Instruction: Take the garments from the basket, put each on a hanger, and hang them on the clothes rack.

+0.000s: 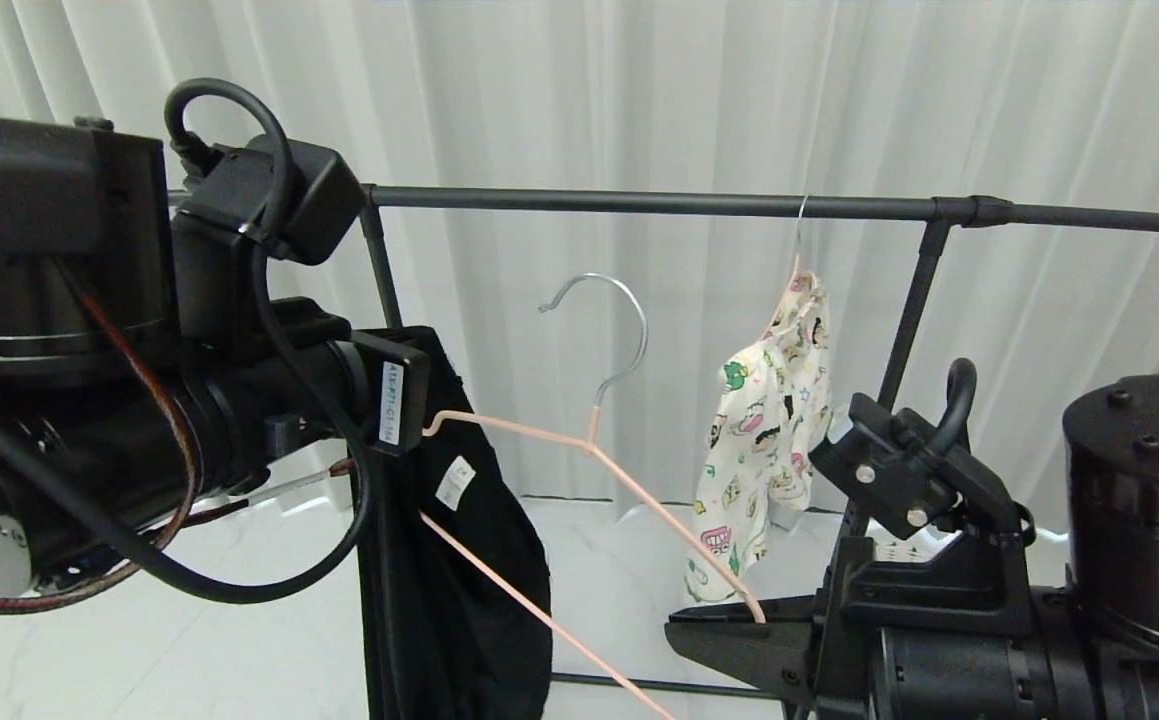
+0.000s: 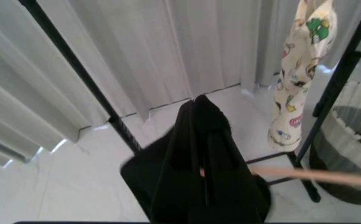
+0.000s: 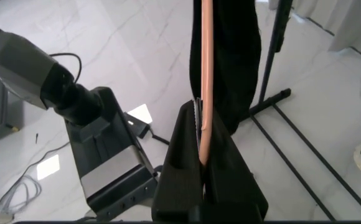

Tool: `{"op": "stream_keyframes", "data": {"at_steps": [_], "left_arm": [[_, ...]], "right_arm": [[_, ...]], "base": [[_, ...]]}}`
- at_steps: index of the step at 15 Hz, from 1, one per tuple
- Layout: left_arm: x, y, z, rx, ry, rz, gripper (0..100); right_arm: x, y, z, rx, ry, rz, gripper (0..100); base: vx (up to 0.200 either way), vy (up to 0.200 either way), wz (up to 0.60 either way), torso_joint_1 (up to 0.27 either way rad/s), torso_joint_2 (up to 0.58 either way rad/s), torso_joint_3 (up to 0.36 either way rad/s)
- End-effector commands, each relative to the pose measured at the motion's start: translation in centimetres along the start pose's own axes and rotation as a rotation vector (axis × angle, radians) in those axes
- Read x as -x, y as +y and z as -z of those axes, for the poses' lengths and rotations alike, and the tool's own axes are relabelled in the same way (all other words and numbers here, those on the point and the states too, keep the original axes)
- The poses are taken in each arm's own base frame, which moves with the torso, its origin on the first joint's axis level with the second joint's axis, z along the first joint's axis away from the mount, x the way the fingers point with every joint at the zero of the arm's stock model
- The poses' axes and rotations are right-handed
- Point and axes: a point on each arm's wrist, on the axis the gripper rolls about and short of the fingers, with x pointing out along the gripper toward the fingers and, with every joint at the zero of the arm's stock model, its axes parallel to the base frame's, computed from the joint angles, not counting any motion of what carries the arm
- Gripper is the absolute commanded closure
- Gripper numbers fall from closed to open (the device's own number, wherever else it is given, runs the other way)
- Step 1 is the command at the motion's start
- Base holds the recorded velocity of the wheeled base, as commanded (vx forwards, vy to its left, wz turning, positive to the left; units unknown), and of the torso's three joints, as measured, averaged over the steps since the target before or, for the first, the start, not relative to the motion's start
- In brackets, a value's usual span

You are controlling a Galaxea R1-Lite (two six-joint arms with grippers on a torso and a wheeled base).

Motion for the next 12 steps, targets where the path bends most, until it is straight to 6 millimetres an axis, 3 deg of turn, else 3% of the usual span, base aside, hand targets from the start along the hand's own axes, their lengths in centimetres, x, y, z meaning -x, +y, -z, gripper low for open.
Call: {"op": "stream_keyframes", "data": {"at_steps": [1,7,12], "left_arm": [[-0.2,0.7,0.0,0.014,0.002,-0.031,100],[-2.3,2.0,1.0,0.087,0.073,-0.216,100],[-2.2,2.1,0.7,0.117,0.058,-0.223,100]], "right_arm": [[0.0,-0.1,0.4,-0.003,0.01,0.005,100],[0.8,-0.4,-0.5,-0.008,-0.074,0.071,100],[0.6,-0.8,-0.6,-0.011,-0.078,0.106,100]], "base": [[0.0,0.0,0.0,0.0,0.0,0.0],[0.0,0.0,0.0,0.0,0.0,0.0],[0.0,0.0,0.0,0.0,0.0,0.0]]}}
